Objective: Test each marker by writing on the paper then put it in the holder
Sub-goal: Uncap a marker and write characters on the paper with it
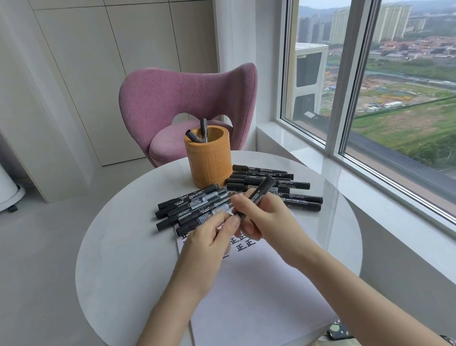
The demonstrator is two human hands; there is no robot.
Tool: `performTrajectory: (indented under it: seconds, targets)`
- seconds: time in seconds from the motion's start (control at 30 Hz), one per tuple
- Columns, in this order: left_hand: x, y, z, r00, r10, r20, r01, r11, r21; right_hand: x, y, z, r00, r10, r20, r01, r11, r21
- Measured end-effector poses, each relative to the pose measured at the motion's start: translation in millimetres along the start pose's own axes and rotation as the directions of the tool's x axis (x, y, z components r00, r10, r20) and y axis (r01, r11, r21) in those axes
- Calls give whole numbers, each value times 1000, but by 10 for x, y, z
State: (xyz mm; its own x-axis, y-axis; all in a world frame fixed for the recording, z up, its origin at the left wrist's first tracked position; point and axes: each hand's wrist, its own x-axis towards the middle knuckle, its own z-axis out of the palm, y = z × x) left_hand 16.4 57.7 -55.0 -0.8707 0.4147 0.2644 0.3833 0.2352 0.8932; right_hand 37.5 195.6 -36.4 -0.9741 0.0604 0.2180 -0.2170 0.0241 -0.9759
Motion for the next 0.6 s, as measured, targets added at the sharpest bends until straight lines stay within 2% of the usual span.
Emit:
performTrajectory:
  seconds: [0.13,0.37,0.53,0.6]
  targets:
    - [-8,3,-13,999,-27,43,33,987,-154,-26,-28,-21,1000,-16,15,15,1000,16]
    - [-57,-23,-28,999,-41,24,43,993,-114,-40,-31,-142,998,38,-51,-30,990,141]
    - [-88,-143,-99,994,-72,-81,61,990,-131,-2,41,-369,965,166,-201,-121,968,220]
    - [-114,-158,-105,995,-46,-87,40,996,-78,-17,63,-380,948,208,-240,-169,971,171]
